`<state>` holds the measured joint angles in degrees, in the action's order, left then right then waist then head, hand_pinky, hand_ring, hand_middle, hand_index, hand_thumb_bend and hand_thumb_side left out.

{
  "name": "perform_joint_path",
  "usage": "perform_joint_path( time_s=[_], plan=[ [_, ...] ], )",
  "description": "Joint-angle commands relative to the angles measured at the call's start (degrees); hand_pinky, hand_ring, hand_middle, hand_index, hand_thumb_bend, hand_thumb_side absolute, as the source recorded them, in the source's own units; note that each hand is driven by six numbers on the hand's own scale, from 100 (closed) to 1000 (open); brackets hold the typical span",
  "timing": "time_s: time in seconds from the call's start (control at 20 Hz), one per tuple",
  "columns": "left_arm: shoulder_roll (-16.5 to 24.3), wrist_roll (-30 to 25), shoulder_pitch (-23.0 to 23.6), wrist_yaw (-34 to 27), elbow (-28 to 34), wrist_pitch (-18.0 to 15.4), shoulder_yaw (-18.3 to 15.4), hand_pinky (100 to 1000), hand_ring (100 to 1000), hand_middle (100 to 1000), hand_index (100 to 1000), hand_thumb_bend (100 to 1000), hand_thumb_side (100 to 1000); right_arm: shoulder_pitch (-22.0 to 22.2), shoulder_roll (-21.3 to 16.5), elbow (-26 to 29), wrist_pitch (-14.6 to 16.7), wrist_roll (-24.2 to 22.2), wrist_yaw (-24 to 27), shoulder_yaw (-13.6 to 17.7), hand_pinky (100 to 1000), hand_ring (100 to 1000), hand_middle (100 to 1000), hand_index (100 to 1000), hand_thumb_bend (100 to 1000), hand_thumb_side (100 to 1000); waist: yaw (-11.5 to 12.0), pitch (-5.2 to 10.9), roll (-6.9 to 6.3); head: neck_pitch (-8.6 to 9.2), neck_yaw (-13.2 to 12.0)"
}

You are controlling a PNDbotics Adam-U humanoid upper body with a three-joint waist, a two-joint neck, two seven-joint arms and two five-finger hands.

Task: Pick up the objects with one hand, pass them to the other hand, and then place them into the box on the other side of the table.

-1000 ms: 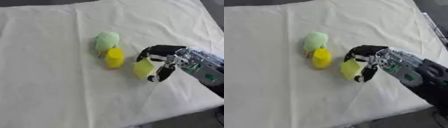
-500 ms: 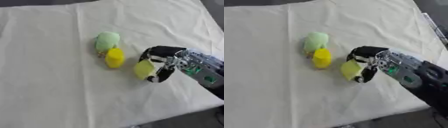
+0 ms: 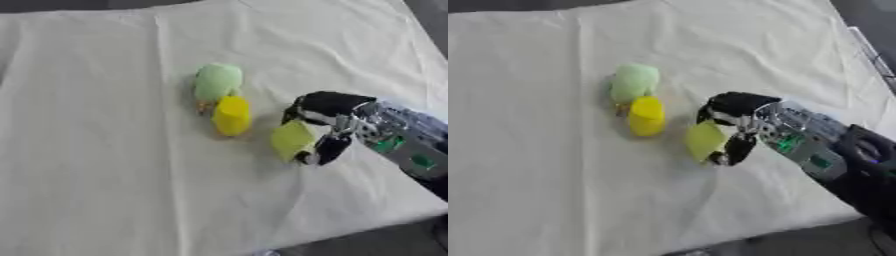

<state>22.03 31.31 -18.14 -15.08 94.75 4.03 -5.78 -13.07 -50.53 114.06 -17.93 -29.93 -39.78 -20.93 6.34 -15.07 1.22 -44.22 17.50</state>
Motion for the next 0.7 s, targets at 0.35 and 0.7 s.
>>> perform_joint_path(
  time_s=[0.35, 0.7],
  plan=[
    [1.29, -0.43, -0.69, 0.16, 0.71, -0.06, -0.36, 847, 674, 727, 729, 163, 689, -0.67, -0.53, 0.53, -5.93, 10.58, 6.49, 2.88, 904, 637, 425, 546, 321, 100, -0.05, 0.85, -0.52, 0.18, -0.48],
    [2.96, -1.42, -2.51, 0.43, 1.05, 0.52, 0.2, 848, 675, 727, 728, 151, 664, -2.84, -0.21, 0.53, -6.98, 27.69, 17.87, 5.41, 543, 547, 375, 506, 333, 100, 1.72, 1.58, -1.21, 0.86, 0.62]
  ],
)
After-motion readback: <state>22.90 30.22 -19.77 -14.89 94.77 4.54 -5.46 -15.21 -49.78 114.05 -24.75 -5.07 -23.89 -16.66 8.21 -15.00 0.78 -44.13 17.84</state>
